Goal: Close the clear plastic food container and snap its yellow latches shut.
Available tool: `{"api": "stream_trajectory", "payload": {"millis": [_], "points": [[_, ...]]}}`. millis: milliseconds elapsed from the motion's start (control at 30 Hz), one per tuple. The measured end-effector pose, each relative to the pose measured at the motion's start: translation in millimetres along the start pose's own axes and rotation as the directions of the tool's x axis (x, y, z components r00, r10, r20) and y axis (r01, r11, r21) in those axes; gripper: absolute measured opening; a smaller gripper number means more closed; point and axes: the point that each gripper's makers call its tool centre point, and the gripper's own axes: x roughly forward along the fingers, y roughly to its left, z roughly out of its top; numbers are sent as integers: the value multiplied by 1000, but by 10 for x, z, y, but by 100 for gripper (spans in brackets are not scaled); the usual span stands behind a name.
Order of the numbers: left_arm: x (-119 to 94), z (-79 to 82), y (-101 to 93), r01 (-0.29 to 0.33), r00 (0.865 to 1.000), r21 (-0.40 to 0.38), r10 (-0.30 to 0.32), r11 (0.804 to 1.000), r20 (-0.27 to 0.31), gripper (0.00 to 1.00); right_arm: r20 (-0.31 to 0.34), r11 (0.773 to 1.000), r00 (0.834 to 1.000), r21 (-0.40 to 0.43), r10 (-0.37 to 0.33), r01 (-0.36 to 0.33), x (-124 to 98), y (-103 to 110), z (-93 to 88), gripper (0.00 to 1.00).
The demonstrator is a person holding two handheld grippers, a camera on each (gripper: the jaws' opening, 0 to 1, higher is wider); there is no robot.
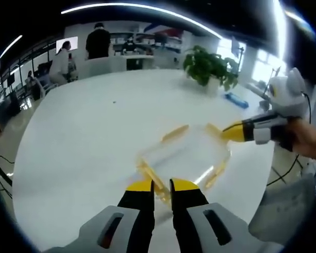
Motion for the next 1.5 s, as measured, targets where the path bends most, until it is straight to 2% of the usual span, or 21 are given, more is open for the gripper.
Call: {"api": "stream_trajectory", "payload": {"millis": [333,1133,1500], "points": [[37,-51,1,1,1000,-12,-2,1000,-12,8,1,1000,1000,9,-1,0,7,-6,-13,0],[28,-60,3,-4,1000,-49,4,999,1,7,3,1000,1000,30,-1,1,16,-1,-16,1],[22,-56,15,-2,1000,-71,2,997,11,8,13,998,1000,53,-16,16,-1,-65,4,0]]}}
